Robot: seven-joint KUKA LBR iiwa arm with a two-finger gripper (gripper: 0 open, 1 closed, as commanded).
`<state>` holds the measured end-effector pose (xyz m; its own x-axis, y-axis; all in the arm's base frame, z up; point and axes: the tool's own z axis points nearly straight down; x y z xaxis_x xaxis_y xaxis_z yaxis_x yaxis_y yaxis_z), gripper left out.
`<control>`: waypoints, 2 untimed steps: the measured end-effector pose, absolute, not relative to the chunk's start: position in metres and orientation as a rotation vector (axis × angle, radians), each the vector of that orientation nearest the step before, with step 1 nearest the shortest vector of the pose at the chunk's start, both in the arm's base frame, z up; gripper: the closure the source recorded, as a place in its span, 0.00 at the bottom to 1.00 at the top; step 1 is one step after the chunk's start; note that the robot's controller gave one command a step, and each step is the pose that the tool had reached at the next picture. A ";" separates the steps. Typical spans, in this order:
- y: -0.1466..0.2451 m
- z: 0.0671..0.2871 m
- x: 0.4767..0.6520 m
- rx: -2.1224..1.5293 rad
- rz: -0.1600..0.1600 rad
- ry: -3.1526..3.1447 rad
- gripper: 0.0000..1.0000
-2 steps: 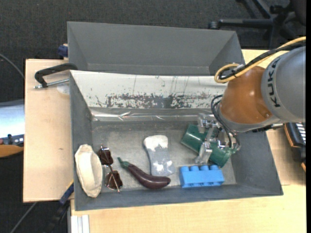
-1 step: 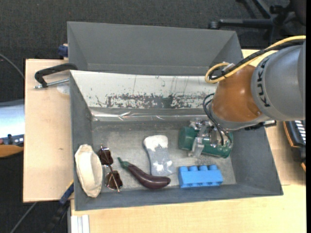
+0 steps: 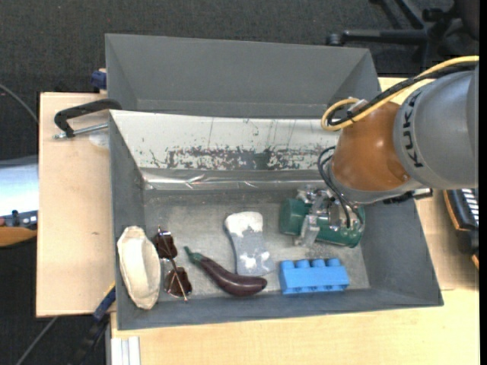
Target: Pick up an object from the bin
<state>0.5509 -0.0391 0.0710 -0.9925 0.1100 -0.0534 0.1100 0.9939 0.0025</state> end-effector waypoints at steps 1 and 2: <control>-0.039 0.071 0.551 0.170 -0.001 3.084 1.00; -0.039 0.071 0.551 0.170 -0.001 3.084 1.00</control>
Offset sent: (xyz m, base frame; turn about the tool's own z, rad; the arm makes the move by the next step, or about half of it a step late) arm 0.0000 0.0000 0.0000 0.0000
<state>0.5508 -0.0391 0.0709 -0.9925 0.1100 -0.0531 0.1100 0.9939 0.0025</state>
